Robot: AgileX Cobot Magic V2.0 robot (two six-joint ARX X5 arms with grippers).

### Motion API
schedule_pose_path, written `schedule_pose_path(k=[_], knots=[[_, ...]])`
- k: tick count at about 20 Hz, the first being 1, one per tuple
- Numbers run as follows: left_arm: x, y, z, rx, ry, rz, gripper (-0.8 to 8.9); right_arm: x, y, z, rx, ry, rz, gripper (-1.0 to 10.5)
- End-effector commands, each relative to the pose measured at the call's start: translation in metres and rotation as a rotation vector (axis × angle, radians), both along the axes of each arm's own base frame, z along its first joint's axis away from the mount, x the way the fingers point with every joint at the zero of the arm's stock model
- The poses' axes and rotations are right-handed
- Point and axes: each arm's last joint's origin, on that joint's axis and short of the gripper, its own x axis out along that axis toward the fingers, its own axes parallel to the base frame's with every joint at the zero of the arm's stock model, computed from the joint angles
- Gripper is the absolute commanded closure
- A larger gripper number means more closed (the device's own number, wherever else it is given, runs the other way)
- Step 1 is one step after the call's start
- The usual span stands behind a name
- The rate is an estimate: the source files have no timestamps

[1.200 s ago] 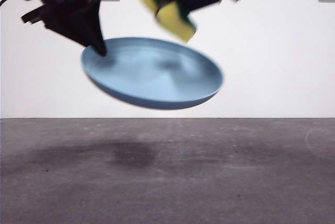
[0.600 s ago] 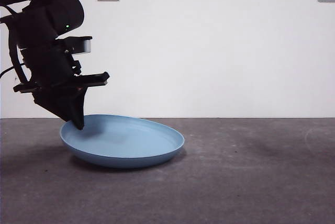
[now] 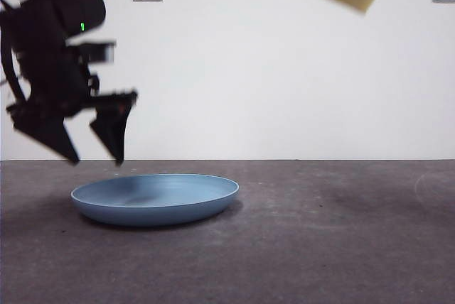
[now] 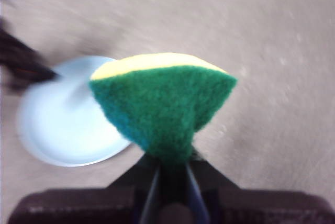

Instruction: Pick up the plate,pick up the cloth,clean the plate with the cloth

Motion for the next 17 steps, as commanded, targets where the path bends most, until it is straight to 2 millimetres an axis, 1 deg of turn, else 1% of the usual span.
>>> schedule_pose_path(k=[1,2,4,6,9,11,13,15,17], knots=[[-0.019,-0.003,0.036,-0.059,-0.093,-0.036,4.36,0.026,0.008,-0.027,-0.044,0.08,-0.05,9.5],[-0.031,-0.002,0.054,-0.087,-0.139,-0.042,4.36,0.038,0.01,-0.04,-0.069,0.115,-0.071,9.5],[-0.054,0.001,0.082,-0.119,-0.214,-0.059,4.36,0.058,0.014,-0.066,-0.097,0.198,-0.095,9.5],[-0.08,0.004,0.105,-0.144,-0.27,-0.083,4.36,0.076,0.014,-0.092,-0.085,0.301,-0.098,9.5],[-0.115,0.011,0.128,-0.185,-0.321,-0.106,4.36,0.096,0.013,-0.123,-0.102,0.378,-0.116,9.5],[-0.129,0.014,0.135,-0.195,-0.336,-0.121,4.36,0.104,0.011,-0.136,-0.114,0.404,-0.134,9.5],[-0.138,0.015,0.138,-0.198,-0.329,-0.127,4.36,0.11,0.009,-0.149,-0.1,0.458,-0.123,9.3],[-0.14,0.016,0.136,-0.186,-0.305,-0.127,4.36,0.114,0.006,-0.158,-0.079,0.506,-0.111,7.7],[-0.141,0.017,0.134,-0.177,-0.288,-0.125,4.36,0.114,0.005,-0.159,-0.084,0.512,-0.115,6.3]])
